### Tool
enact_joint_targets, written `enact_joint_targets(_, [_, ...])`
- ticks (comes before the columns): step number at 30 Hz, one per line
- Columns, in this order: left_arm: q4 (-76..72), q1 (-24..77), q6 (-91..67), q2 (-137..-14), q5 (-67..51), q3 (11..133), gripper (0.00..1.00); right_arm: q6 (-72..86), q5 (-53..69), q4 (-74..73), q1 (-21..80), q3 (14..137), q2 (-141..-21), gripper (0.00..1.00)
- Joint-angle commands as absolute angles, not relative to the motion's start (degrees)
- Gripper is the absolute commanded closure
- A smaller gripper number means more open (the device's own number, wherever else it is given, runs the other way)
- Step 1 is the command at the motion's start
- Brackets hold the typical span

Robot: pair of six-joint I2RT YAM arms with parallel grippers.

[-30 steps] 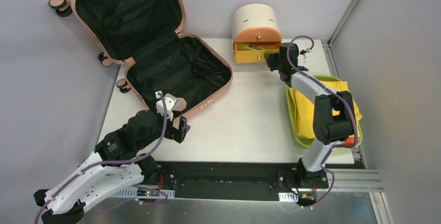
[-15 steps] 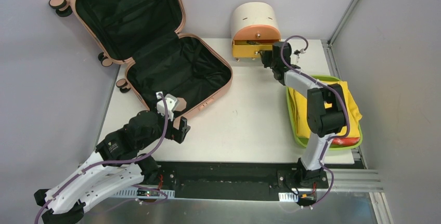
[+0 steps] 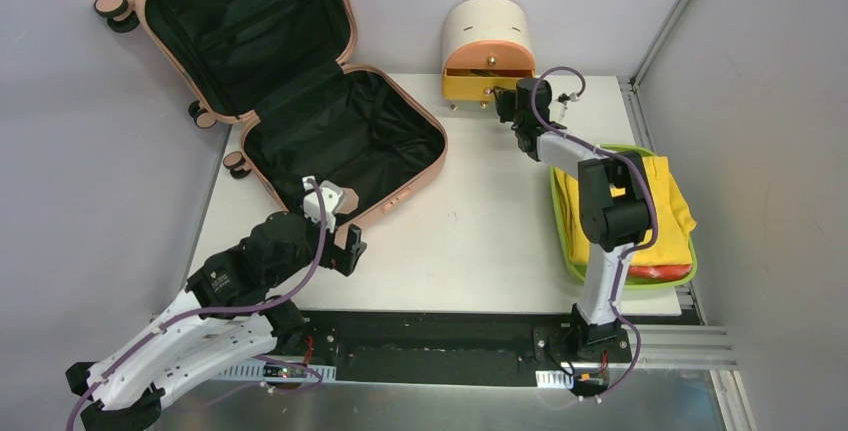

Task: Open, take out, and arrange the luggage

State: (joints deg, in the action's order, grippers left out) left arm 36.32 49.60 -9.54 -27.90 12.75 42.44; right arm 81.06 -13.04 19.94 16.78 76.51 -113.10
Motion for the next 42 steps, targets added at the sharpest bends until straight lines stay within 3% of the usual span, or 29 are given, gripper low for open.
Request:
enact_joint_targets(1, [35.60,50.36,-9.32,-28.74,13.98,42.19,0.01,82.19,-15.69,26.18,17.13,81.01,-114.99,0.90])
enact_joint_targets(11, [35.61,50.36,-9.33,-29.09,13.80,42.18,0.01,79.09,-16.20,26.31,16.72,86.91,-119.06,0.83])
enact_joint_targets(23, [35.60,50.36,-9.58,-29.39,13.64,42.01,0.01,77.19,-13.88,26.06,14.95,88.72,-121.64,0.66])
enact_joint_targets(34, [35.60,50.34,-9.58,-29.53,13.89,42.10,0.01,75.97,-12.39,41.05,15.04,70.88,-114.44,0.66])
enact_joint_targets(42, [35.60,50.33,-9.49,-30.06,12.98,42.27,0.01,75.85,-9.58,45.09,15.60,68.91,-118.39,0.60])
